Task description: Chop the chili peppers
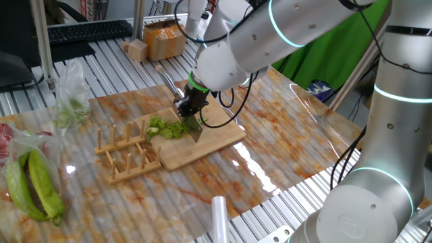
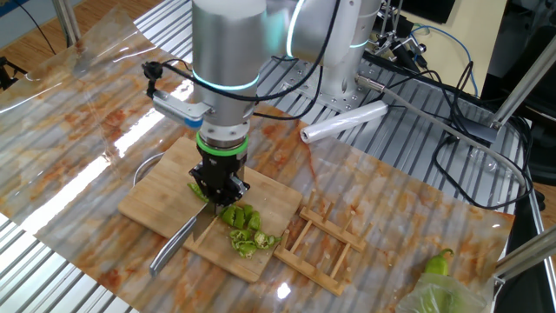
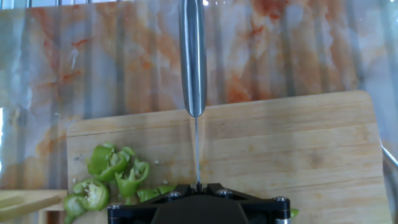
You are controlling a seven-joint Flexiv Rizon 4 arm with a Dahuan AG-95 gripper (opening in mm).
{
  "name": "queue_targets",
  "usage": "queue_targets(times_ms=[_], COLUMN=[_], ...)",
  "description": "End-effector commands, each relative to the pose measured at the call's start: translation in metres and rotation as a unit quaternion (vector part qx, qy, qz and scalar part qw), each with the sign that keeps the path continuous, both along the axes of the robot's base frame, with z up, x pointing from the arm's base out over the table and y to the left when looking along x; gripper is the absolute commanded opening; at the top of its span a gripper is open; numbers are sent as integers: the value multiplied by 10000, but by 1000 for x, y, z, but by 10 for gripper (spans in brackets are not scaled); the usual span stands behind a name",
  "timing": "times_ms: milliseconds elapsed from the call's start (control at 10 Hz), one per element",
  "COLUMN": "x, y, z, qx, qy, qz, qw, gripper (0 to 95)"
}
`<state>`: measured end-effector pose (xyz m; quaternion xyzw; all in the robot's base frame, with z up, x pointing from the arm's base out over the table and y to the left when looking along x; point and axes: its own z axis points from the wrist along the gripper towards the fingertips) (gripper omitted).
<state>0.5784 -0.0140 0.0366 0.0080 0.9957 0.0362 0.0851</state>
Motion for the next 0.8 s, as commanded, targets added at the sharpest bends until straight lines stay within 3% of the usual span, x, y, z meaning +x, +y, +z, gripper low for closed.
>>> queue_targets(times_ms=[100,300,500,600,800], x=[5,2,-2,2,7], y=[1,1,2,1,1], z=[-4,-2,-3,-2,-4], qx=[-14,11,59,-7,19], qy=[-15,17,-47,-40,-51], qz=[-19,-23,-71,-48,-24], qw=[10000,10000,9999,10000,10000], gripper=[0,0,0,0,0])
